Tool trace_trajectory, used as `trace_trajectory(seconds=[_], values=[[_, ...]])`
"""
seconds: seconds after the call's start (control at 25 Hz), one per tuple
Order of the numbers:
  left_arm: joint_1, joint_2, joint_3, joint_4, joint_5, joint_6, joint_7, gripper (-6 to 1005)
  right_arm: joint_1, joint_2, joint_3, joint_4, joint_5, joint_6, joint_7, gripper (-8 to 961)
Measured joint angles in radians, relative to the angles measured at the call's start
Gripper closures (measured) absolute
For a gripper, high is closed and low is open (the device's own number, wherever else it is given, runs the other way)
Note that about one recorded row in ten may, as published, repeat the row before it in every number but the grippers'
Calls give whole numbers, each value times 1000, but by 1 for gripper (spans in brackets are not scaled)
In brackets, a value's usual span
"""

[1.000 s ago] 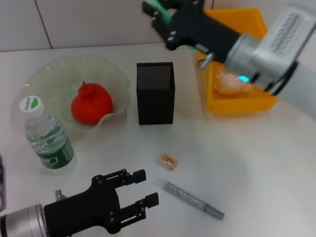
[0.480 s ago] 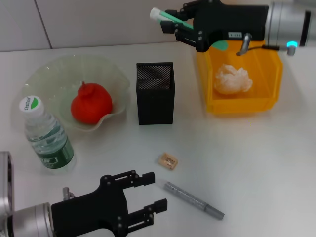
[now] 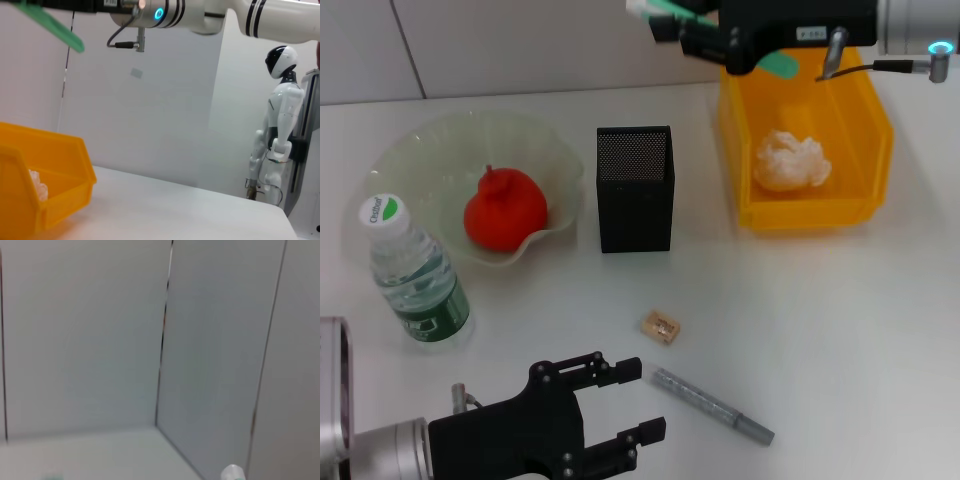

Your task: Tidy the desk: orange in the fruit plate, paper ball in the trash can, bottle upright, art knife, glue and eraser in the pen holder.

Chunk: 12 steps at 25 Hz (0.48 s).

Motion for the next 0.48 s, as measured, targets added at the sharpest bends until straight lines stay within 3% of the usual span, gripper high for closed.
trace_trajectory(seconds=[0.2,0.48], values=[[5,0,0,-5,-11,3,43,391,-64,-9,14,110,232,-53,-98,785],[16,0,-9,2,-19,26,69,390,-115,-31,105,285,378,-162,-221,785]])
